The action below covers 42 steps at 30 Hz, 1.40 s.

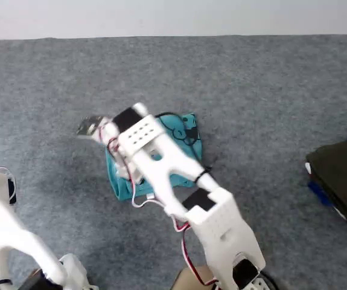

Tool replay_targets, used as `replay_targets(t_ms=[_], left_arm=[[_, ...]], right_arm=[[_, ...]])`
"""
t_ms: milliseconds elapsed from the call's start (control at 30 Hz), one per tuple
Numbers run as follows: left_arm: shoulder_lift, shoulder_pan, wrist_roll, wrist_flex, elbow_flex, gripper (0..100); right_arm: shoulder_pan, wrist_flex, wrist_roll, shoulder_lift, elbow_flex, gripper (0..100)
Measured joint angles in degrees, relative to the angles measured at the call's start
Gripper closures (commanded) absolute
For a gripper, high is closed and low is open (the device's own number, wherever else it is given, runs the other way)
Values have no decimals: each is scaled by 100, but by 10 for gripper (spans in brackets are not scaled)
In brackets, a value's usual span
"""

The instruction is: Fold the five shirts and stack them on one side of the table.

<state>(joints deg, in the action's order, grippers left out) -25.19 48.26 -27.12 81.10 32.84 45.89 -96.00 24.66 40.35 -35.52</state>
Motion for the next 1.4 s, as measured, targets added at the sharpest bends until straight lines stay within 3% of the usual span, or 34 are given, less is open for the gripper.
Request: replay_targets(t_ms=[300,533,967,1167,1400], left_arm=[[0,9,0,0,18,992],[0,9,0,0,18,992],[0,9,0,0,18,992],[0,9,0,0,18,992],[0,9,0,0,18,992]], right_arm=[[598,536,0,290,-9,938],[571,-70,0,-185,-598,938],[-1073,-448,0,-738,-695,950],[-1767,-448,0,-1204,475,983],[-1829,-448,-237,-1354,1873,983]])
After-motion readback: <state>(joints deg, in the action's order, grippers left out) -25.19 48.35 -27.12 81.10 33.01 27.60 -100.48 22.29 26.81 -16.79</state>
